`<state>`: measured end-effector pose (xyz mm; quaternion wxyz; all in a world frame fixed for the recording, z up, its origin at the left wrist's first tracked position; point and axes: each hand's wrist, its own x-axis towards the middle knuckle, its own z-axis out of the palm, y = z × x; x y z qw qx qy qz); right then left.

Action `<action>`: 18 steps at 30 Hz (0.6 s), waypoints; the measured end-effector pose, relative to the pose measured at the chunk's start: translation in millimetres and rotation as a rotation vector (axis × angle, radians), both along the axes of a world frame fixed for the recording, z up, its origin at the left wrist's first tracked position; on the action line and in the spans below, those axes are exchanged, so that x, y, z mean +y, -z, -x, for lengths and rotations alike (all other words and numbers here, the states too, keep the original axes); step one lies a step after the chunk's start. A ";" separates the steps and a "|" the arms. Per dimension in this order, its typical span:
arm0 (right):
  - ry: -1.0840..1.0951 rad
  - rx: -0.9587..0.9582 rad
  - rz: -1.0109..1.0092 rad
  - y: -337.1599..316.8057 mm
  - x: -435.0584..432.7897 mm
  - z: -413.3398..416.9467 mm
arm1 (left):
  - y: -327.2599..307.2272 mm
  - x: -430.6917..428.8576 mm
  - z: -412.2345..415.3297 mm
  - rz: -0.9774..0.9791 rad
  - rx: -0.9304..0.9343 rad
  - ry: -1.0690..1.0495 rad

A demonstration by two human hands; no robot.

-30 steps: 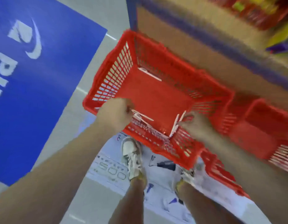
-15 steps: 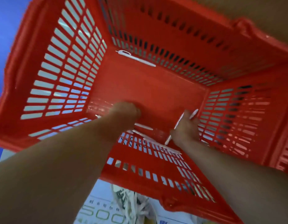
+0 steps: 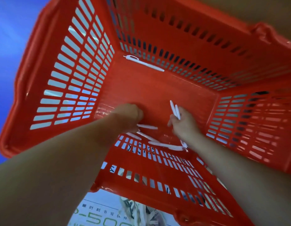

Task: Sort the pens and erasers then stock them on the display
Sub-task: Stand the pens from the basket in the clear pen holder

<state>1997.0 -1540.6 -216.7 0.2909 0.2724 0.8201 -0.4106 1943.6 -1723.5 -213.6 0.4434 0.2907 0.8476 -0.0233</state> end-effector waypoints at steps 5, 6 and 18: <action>0.460 -0.111 0.403 -40.3 -13.3 12.2 | -23.3 2.2 5.2 -0.287 -0.030 -0.727; 0.507 -0.099 0.447 -53.5 -14.7 15.6 | -40.0 9.5 3.0 -0.398 -0.120 -0.947; 0.683 0.051 0.662 -305.4 -4.9 32.8 | -308.3 68.3 -46.0 -1.035 -0.472 -1.988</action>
